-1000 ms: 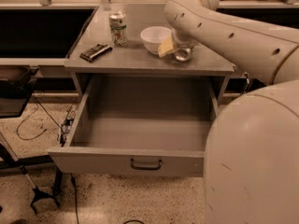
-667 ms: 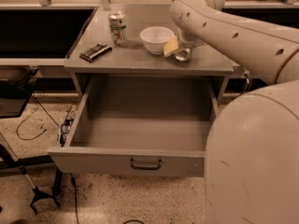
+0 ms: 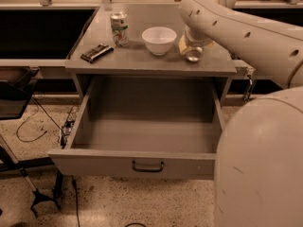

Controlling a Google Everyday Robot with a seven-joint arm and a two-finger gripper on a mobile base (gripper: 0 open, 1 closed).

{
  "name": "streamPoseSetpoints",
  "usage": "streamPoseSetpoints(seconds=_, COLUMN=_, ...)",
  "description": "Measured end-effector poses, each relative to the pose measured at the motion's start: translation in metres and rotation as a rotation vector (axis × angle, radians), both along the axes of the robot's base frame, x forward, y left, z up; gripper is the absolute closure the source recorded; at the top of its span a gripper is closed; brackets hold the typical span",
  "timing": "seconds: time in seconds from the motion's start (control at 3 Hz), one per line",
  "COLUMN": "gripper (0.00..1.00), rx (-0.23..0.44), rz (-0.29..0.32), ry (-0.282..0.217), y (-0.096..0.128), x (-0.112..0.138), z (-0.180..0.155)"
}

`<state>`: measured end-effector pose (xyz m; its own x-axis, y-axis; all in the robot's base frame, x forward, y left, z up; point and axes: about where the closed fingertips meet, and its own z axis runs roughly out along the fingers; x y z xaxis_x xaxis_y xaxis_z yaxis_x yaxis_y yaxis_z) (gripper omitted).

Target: Place green can into top drawer

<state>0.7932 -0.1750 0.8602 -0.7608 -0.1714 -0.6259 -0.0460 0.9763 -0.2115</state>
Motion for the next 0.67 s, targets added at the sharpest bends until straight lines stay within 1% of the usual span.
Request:
streamPoseSetpoints(seconds=0.33, gripper=0.65, rx=0.016, rz=0.029, ry=-0.019, y=0.002, x=-0.004, z=0.01)
streamPoseSetpoints(seconds=0.67, gripper=0.89, rx=0.03, rz=0.065, ry=-0.038, y=0.004, x=-0.014, z=0.024)
